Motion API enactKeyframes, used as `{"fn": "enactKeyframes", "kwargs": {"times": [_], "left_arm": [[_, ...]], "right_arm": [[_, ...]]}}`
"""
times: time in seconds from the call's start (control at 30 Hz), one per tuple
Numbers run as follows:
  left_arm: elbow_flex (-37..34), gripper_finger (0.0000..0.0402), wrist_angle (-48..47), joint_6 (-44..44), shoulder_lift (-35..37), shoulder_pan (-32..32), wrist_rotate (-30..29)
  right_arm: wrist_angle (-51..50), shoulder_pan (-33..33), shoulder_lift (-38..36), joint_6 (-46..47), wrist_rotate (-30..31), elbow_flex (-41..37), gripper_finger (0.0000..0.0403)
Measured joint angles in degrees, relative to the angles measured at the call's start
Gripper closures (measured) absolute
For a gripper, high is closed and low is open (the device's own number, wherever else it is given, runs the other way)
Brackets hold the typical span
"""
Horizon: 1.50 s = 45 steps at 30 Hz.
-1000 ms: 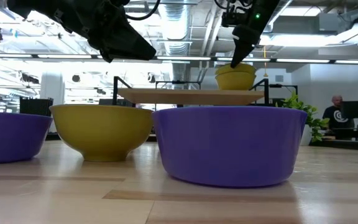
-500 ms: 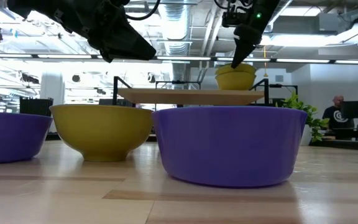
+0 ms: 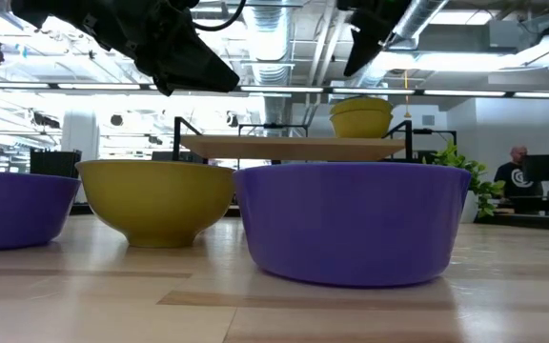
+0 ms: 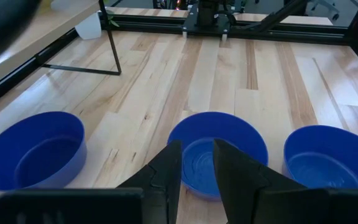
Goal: Pick & Place Mini bowls
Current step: Stack the white patterned bowl on the white patterned bowl on the shelf
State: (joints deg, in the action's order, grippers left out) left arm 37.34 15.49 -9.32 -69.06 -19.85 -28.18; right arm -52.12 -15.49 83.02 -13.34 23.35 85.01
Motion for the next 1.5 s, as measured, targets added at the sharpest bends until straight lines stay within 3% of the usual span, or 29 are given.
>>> {"fn": "enactKeyframes", "kwargs": {"times": [0.17,0.47,0.97,1.2,1.5], "left_arm": [[0.0,0.0311,0.0,0.0,0.0,0.0,0.0],[0.0,0.0311,0.0,-0.2,0.0,0.0,0.0],[-0.5,0.0311,0.0,-0.2,0.0,0.0,0.0],[-0.5,0.0311,0.3,-0.2,0.0,0.0,0.0],[-0.5,0.0311,0.8,-0.2,0.0,0.0,0.0]], "right_arm": [[-3.5,0.4,0.0,2.8,10.8,0.0,0.0256],[-9.3,-2.3,0.1,8.3,18.6,0.0,0.0314],[-10.3,-2.4,0.7,7.2,9.7,-1.0,0.0347],[-9.8,-2.7,0.7,5.5,9.4,-6.9,0.0361],[-7.7,-2.0,0.1,4.3,9.6,-7.3,0.0386]]}}
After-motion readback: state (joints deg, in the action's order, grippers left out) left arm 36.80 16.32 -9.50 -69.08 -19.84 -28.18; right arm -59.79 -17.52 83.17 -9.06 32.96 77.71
